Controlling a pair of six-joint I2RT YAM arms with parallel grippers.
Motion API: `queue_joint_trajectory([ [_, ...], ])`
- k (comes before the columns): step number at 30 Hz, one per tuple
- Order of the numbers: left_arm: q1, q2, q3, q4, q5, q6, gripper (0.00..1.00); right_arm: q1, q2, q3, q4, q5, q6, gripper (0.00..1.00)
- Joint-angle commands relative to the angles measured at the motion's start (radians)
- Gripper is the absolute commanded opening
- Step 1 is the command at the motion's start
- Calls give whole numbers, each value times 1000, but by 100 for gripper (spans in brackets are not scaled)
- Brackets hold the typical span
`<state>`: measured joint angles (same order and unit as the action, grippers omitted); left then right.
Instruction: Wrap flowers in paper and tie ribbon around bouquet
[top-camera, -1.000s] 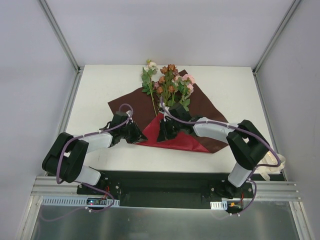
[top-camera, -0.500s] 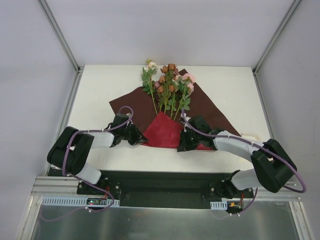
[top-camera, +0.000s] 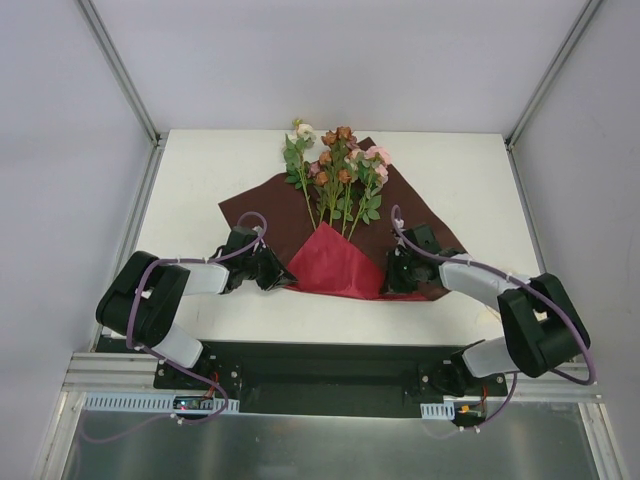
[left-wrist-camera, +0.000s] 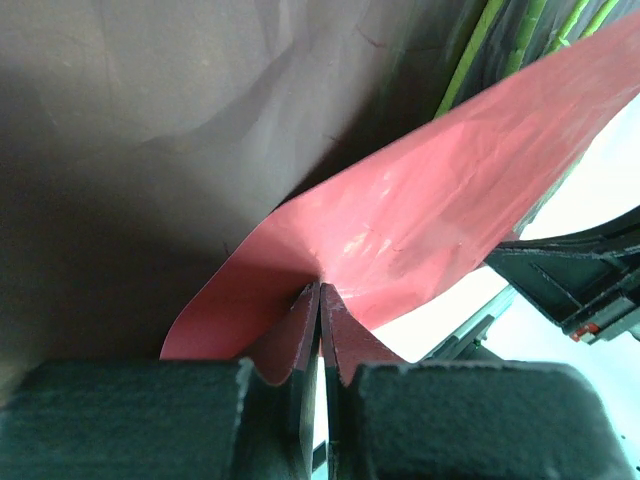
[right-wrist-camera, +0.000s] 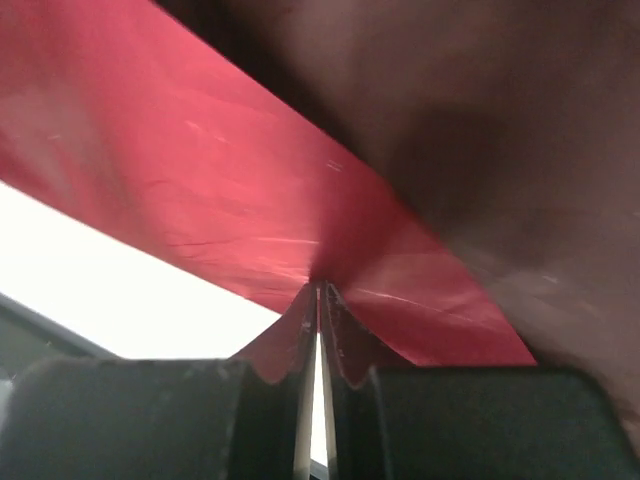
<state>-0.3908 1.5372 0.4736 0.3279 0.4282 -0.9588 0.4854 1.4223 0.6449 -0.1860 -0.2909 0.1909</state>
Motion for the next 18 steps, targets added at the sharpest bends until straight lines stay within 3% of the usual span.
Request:
queue_joint_trajectory([
  [1,9,31,-26,-75,-63,23,0,-76,-69,-34,-154,133,-1,8],
  [5,9,29,-27,-76,-52,23,0,-24,-193,10,-276,321,-30,11],
  [6,9,28,-29,-76,-52,20,0,43,-212,69,-288,367,-36,12],
  [9,9,24,-35,-78,-59,22,0,168,-211,200,-337,455,-50,25],
  [11,9,27,-36,-78,-62,20,0,240,-133,307,-305,420,-47,36],
  [14,9,28,-32,-78,-60,17,0,268,39,387,-144,164,10,38],
  [16,9,26,-26,-79,-60,15,0,295,110,439,-51,93,42,34],
  [18,9,23,-26,-81,-63,12,0,312,200,455,18,55,84,23],
])
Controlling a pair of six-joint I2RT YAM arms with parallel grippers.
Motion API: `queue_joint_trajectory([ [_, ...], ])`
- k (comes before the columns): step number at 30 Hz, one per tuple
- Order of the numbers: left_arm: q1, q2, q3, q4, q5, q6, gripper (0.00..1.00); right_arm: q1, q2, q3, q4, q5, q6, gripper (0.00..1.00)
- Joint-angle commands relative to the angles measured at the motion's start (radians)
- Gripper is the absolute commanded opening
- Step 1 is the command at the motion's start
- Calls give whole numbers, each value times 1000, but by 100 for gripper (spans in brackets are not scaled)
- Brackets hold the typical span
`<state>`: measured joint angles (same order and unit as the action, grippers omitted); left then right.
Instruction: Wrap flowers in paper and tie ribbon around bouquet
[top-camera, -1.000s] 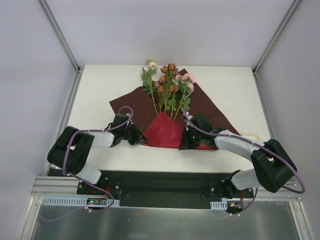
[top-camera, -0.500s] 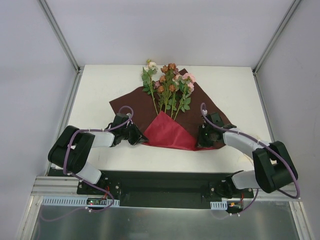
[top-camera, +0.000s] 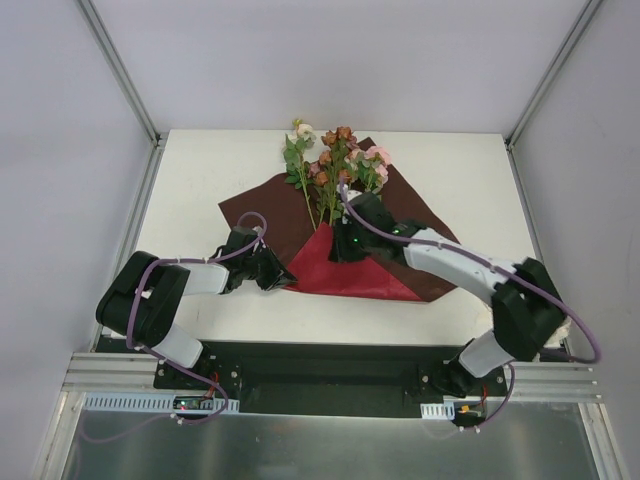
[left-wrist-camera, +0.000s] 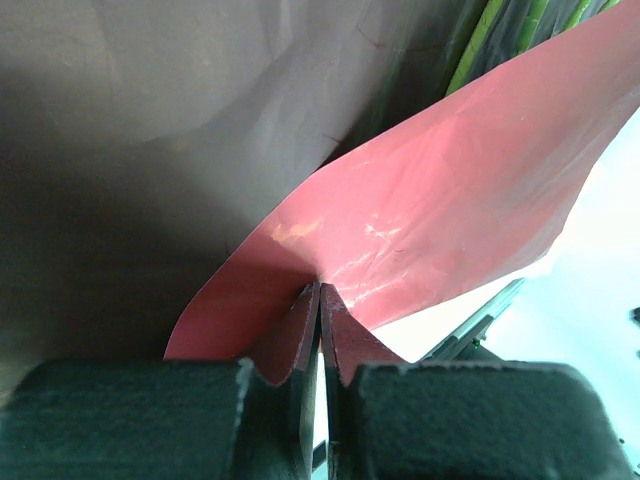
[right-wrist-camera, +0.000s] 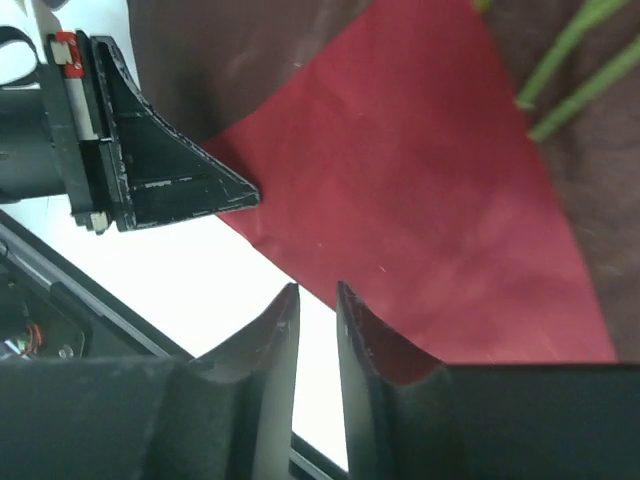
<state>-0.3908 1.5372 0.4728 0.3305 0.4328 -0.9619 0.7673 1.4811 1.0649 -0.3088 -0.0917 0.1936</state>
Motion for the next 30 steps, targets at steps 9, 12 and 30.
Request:
queue_joint_trajectory([
  [9,9,1,-13,-110,-77,9,0,64,333,38,275,-184,136,1],
  [12,9,-18,-10,-117,-78,9,0,63,360,37,281,-166,141,1],
  [30,41,-607,-203,-326,-193,-177,72,55,415,14,267,-148,121,1],
])
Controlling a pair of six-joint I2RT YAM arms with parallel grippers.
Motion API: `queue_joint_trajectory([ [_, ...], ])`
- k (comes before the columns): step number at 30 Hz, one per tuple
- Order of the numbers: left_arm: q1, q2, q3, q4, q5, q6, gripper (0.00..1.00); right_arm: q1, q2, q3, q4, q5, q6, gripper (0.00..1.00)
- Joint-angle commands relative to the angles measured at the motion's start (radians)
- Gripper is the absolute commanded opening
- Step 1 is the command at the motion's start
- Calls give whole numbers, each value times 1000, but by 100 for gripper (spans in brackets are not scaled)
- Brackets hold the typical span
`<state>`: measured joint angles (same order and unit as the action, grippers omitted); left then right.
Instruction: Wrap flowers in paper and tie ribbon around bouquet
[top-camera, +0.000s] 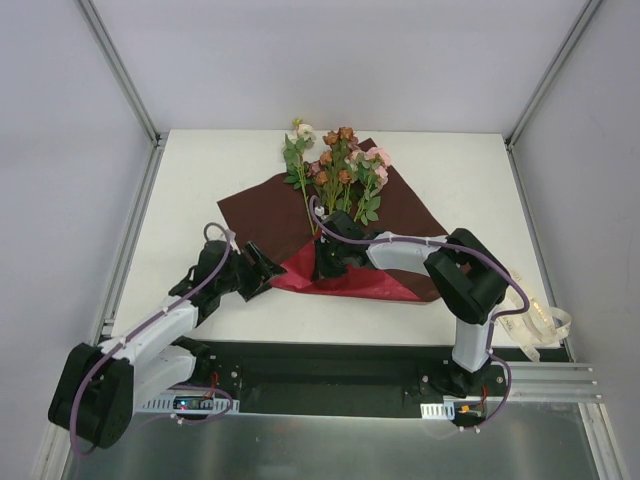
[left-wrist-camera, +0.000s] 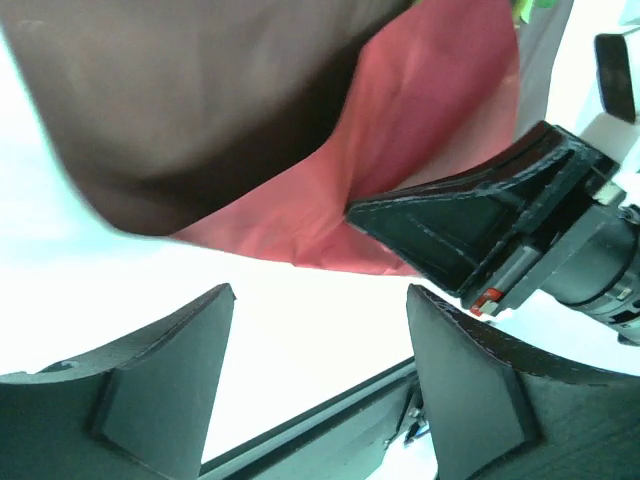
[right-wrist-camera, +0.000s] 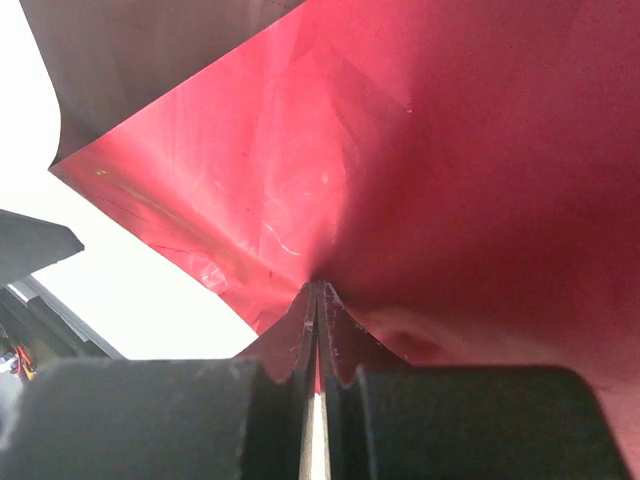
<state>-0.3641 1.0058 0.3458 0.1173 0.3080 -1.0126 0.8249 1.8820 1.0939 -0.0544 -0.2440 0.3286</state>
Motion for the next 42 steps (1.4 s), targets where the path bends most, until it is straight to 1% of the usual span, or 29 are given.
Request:
queue_joint_trajectory([
  [1,14,-99,-109,-113,-75,-153,74,-3,14,-17,16,2,-16,1],
  [2,14,-107,-120,-113,-82,-176,74,-3,12,-17,18,-3,-17,1],
  [6,14,-78,-111,-159,-141,-231,66,-4,14,-15,27,-17,-17,1],
  [8,14,-44,-94,-159,-155,-244,64,-4,14,-14,28,-20,-17,1],
  [9,14,-32,-87,-159,-164,-250,61,-6,12,-14,30,-20,-17,1],
  [10,14,-4,-76,-159,-184,-254,53,-4,12,-14,30,-21,-16,1],
  [13,14,52,-59,-159,-190,-285,50,-4,8,-14,31,-21,-17,1],
  [14,14,66,-51,-159,-187,-288,46,-4,5,-14,31,-20,-19,1],
  [19,14,161,-30,-159,-173,-342,39,-6,2,-17,31,-18,-25,1],
  [21,13,172,-31,-159,-184,-363,35,-4,-3,-22,33,-17,-23,1],
  [25,14,175,-37,-159,-240,-379,34,-4,-4,-20,33,-18,-25,1],
  [26,13,178,-36,-159,-247,-379,33,-4,-6,-20,31,-20,-25,1],
  [27,14,180,-33,-157,-247,-371,31,-6,-6,-20,34,-23,-25,1],
  [28,14,183,-28,-157,-254,-370,25,-6,-6,-20,36,-23,-23,1],
  [30,14,183,-28,-157,-265,-356,20,-7,-4,-20,37,-23,-23,1],
  [31,14,175,-24,-157,-277,-345,5,-6,-3,-17,37,-24,-22,1],
  [32,14,171,-21,-157,-283,-331,3,-6,2,-17,37,-26,-20,1],
  [34,13,148,-13,-156,-299,-291,0,-6,3,-19,42,-34,-19,1],
  [37,-2,104,5,-156,-326,-235,0,-7,2,-25,50,-55,-3,1],
  [40,-61,58,38,-157,-386,-181,0,-15,0,-43,88,-83,13,1],
  [41,-108,48,47,-162,-426,-166,0,-17,-1,-48,90,-86,18,1],
  [42,-128,33,68,-168,-444,-138,0,-20,-3,-51,90,-90,20,1],
])
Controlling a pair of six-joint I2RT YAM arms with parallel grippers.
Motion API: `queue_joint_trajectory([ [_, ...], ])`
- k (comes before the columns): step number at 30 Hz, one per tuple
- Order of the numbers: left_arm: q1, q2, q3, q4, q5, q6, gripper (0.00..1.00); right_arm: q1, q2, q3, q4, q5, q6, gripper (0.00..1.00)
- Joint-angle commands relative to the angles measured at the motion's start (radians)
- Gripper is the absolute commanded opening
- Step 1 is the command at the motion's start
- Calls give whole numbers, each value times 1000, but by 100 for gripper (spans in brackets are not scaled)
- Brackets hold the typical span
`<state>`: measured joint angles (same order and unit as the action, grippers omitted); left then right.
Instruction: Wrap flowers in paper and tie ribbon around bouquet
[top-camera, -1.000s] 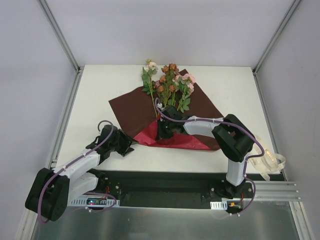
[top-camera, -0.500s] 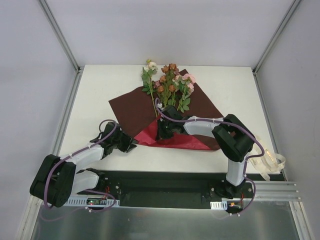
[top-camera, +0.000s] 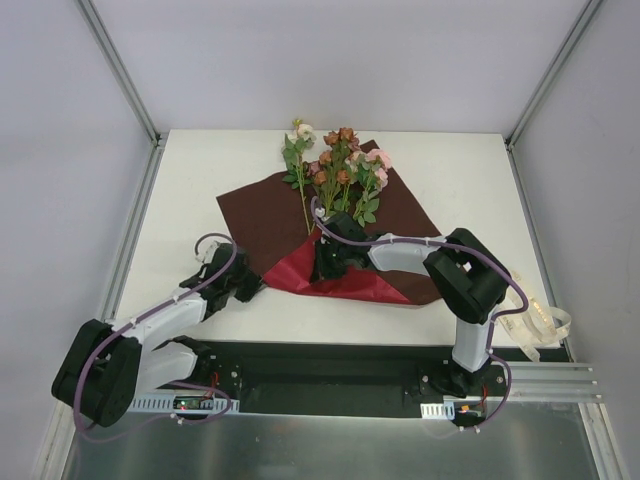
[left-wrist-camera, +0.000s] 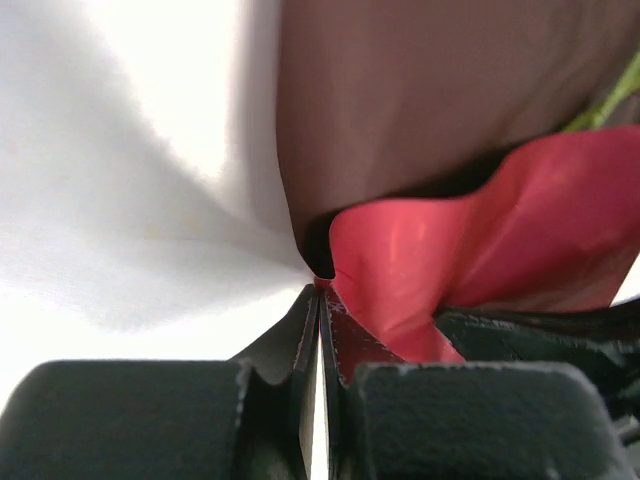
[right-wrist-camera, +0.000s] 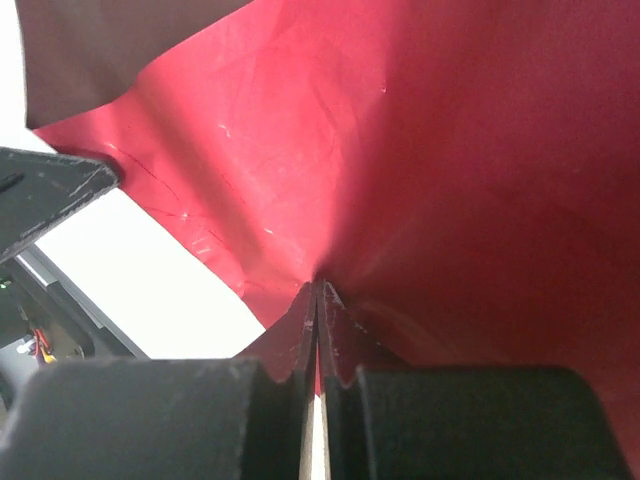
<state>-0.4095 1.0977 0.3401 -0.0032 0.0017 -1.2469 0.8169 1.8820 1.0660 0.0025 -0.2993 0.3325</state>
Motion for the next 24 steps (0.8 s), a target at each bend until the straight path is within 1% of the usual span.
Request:
queue_joint_trajectory([
  [1,-107,-65,83,-50,-155,107,0,-12,-4,-27,34,-38,16,1],
  [3,-156,-68,109,-57,-186,128,0,-18,-7,-37,43,-47,25,1],
  [5,-172,-50,131,-61,-175,145,0,-22,-6,-41,50,-57,28,1],
  [9,-180,-54,137,-64,-141,121,0,-24,0,-31,54,-67,33,1],
  [14,-175,-122,114,-98,-177,93,0,-24,3,-24,54,-73,36,1],
  [17,-166,-151,85,-112,-192,57,13,-25,3,-21,54,-77,37,1],
  [21,-138,-148,48,-110,-169,35,17,-25,2,-23,54,-77,36,1],
  [24,-123,-154,30,-112,-170,20,18,-24,2,-23,54,-78,33,1],
])
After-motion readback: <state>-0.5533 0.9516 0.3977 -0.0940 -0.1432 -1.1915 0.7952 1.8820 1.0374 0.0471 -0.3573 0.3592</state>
